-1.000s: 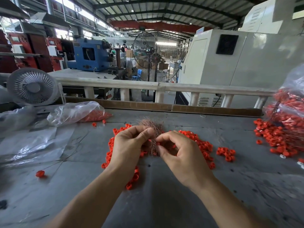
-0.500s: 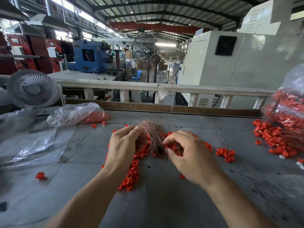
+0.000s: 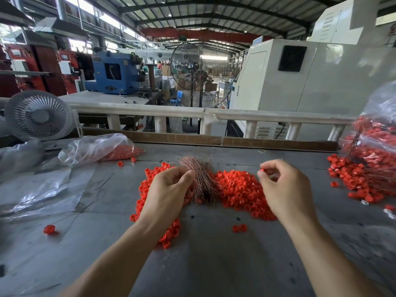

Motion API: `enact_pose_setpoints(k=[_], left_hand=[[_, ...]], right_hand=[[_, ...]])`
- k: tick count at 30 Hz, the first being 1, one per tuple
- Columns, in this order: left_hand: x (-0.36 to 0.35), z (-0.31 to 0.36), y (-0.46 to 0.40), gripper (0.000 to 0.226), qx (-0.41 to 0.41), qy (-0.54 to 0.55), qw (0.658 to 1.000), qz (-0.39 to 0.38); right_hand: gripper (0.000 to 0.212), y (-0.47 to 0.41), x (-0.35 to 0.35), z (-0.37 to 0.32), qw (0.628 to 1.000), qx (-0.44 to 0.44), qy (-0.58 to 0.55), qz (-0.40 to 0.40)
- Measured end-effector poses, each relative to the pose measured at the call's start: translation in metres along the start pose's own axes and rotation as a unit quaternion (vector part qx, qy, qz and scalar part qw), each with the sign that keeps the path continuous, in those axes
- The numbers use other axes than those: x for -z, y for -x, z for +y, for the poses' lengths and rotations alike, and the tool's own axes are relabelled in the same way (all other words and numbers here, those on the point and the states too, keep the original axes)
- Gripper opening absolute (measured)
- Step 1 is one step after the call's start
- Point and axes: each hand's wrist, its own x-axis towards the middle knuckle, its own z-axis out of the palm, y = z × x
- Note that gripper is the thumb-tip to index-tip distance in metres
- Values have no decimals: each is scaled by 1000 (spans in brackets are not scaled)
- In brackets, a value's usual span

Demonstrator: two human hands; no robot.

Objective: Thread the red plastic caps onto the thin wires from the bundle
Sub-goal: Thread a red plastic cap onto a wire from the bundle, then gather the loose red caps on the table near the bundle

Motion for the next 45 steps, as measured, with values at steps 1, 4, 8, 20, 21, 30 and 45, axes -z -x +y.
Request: enact_pose_setpoints(k=[1,4,8,20,21,30,45], left_hand=[[0,0,0,22,-4,-6,1000,-1],[0,-1,2,21,-11,-26,1000,-4],[-2,-1,3,19,-13,-40,999,-11],[-1,-5,3,15,-30,-95,995,-20],[-1,-4,3,14,-31,-97,995,-19],[5,-3,1,17,-58,-215,974,43],[-6,-3,11,10,-100,-317,943,-16]], right_hand=[[6,-3,2,5,1000,-24,10,9],[2,-11,9,22,995,-81,47,28],[2,-17,14,39,985,-146,90,18],[14,-22,23,56,940,-254,212,-82],[14,-22,25,53,939,-251,220,-86],[7,-7,9,18,991,-81,77,-69],[16,27,-43,-21,978,86,130,-141]])
